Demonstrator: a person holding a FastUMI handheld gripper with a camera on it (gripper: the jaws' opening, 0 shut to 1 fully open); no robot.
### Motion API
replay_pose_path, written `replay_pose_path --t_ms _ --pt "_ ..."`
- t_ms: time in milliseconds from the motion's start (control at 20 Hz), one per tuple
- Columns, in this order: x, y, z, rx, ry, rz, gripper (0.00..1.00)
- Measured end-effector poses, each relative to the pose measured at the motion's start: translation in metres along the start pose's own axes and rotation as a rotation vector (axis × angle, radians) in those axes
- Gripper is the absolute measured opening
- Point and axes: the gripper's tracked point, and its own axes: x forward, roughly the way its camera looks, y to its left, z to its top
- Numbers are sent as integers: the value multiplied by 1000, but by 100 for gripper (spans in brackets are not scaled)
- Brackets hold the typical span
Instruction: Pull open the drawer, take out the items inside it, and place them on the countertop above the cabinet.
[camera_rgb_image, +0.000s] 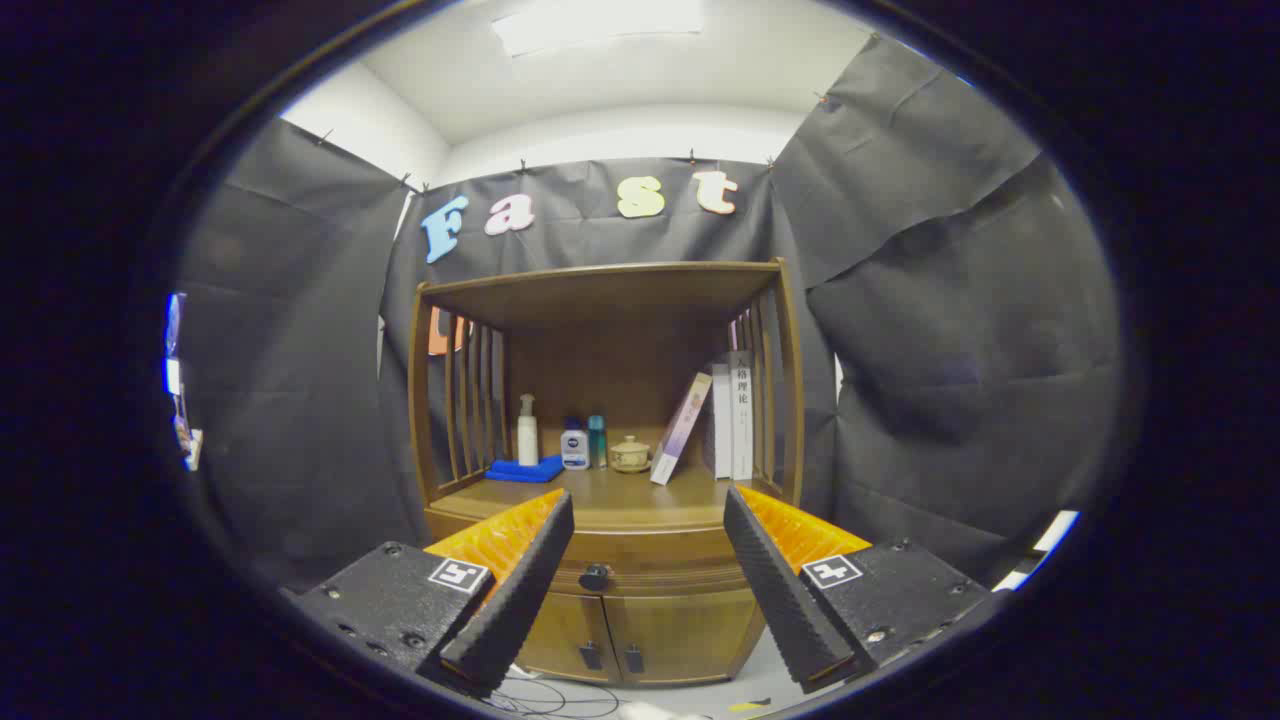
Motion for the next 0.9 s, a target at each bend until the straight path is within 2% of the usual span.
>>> replay_pose_path --t_ms 650,900 --pt "13 17 -9 -20 -5 14 99" --pt "27 19 -30 -36 0 5 99"
